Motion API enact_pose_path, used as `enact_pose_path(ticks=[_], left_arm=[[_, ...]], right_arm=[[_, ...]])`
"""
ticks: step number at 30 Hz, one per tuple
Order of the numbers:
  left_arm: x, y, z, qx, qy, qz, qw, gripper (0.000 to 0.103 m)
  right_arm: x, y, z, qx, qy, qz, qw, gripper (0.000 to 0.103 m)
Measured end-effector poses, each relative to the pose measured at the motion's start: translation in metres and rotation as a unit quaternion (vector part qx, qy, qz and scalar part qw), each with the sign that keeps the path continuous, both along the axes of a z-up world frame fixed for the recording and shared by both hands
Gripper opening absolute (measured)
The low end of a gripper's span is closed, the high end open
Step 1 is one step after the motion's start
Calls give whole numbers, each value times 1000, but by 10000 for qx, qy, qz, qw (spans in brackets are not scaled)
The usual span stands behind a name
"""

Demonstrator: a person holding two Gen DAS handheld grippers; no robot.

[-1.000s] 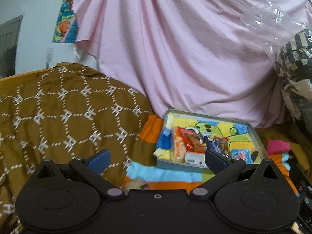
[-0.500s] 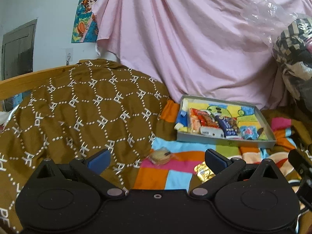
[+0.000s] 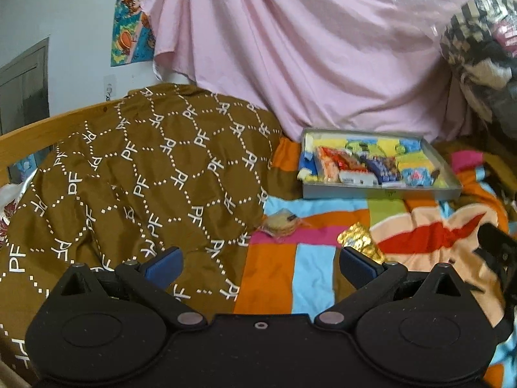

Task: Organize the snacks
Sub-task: 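Withdraw both open tools from the tray toward the cookie and gold packet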

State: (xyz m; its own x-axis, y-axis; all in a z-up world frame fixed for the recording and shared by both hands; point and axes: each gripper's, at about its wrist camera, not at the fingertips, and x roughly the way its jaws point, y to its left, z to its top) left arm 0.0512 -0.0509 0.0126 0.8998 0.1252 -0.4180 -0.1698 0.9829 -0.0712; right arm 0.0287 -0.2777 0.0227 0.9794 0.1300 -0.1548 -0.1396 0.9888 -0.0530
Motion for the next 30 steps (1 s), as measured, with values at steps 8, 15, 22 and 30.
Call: enact_pose_path(ticks=[8, 15, 22, 30], left_arm=[[21, 9, -17, 13, 255, -168, 9995, 102], [46, 12, -34, 225, 465, -461, 9976, 102], [69, 24, -49, 372, 602, -554, 9960, 102], [98, 37, -56, 573, 447, -760, 9945, 102]], right_arm=[[19, 16, -16, -407, 431, 57, 9982, 103], [39, 35, -34, -804, 834, 163, 9931, 103], [53, 51, -49, -1158, 1058, 246, 9873, 103], [74, 55, -62, -1060, 1392, 289, 9842, 103]])
